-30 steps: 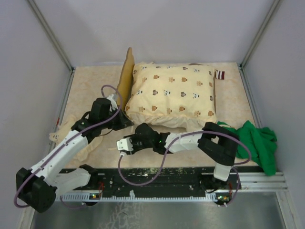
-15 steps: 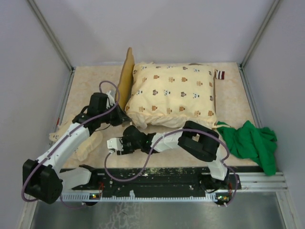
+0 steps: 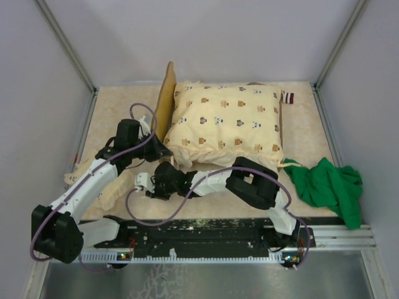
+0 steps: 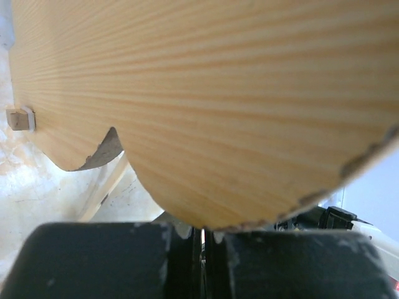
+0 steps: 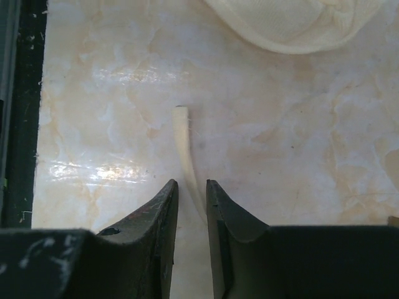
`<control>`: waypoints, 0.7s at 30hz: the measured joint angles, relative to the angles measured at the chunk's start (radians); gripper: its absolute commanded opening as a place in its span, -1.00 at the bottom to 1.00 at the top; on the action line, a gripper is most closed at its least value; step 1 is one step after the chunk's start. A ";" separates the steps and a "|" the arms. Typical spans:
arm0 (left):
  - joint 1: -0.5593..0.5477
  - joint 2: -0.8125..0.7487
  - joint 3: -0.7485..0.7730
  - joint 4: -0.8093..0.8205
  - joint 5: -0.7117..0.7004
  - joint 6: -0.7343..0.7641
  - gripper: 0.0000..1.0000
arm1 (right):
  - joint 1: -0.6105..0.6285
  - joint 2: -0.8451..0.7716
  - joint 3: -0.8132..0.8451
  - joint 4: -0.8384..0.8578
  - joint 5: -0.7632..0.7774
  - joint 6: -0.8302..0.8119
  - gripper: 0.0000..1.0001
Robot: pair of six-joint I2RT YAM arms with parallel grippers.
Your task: Set up the pet bed
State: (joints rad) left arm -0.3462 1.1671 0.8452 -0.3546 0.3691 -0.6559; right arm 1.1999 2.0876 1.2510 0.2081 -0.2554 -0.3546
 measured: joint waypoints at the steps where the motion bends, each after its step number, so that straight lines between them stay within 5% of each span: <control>1: 0.000 0.002 0.000 0.003 0.001 0.002 -1.00 | 0.000 0.000 -0.001 0.000 -0.006 0.008 -0.60; 12: 0.006 0.007 -0.008 0.019 -0.002 0.041 -1.00 | 0.000 -0.141 -0.205 0.016 -0.061 -0.011 -1.00; 21: 0.020 -0.009 -0.102 -0.024 -0.022 0.065 -1.00 | 0.000 -0.183 -0.262 0.040 -0.036 -0.013 -1.00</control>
State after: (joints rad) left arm -0.3264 1.1580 0.7429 -0.3790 0.3473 -0.5911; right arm 1.1995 1.9041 0.9890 0.2485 -0.2913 -0.3676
